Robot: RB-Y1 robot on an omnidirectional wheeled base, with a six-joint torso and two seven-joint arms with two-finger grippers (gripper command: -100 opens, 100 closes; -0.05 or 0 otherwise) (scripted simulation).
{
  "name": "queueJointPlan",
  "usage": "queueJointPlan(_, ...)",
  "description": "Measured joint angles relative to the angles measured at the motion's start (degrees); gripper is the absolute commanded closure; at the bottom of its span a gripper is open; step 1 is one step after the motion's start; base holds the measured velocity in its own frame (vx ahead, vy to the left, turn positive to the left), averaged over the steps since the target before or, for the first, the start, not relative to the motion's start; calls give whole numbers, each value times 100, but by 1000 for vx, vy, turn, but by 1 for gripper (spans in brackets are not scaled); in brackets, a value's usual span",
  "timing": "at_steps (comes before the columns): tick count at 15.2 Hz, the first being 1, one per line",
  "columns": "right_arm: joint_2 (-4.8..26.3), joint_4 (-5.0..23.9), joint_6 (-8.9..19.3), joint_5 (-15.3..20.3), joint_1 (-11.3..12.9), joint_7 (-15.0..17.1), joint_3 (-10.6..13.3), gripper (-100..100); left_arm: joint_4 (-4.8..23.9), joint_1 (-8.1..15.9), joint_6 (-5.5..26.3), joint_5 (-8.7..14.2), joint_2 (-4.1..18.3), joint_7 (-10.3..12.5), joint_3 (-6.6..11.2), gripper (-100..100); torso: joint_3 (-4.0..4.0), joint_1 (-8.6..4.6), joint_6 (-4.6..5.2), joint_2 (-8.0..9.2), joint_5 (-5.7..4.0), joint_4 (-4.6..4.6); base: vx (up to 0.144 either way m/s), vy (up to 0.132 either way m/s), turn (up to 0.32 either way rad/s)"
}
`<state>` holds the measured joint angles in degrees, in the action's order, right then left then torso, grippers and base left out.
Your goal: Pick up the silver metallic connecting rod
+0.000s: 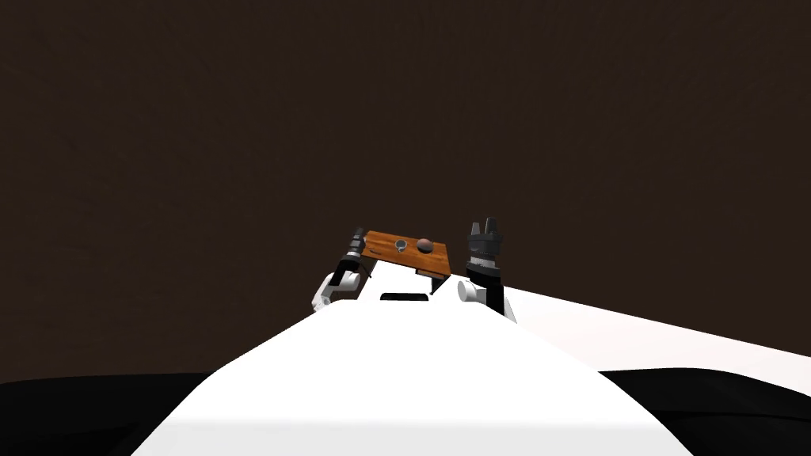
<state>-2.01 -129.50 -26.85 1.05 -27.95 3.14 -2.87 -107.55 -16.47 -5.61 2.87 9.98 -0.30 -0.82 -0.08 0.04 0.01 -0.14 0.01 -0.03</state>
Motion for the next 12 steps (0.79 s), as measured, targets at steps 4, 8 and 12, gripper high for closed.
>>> queueJointPlan(4,0,0,0,0,0,0,0,0,435,317,501,35,-3,-70,48,-100,-2,1,0,-2,1,-1,29,12,-45)
queueJointPlan(8,0,0,0,0,0,0,0,0,776,536,942,63,-16,-140,76,-100,0,-2,1,0,0,0,22,6,-30)
queueJointPlan(12,0,0,0,0,0,0,0,0,1255,841,1343,101,-9,-197,119,-100,0,0,-1,1,0,0,24,10,-35)
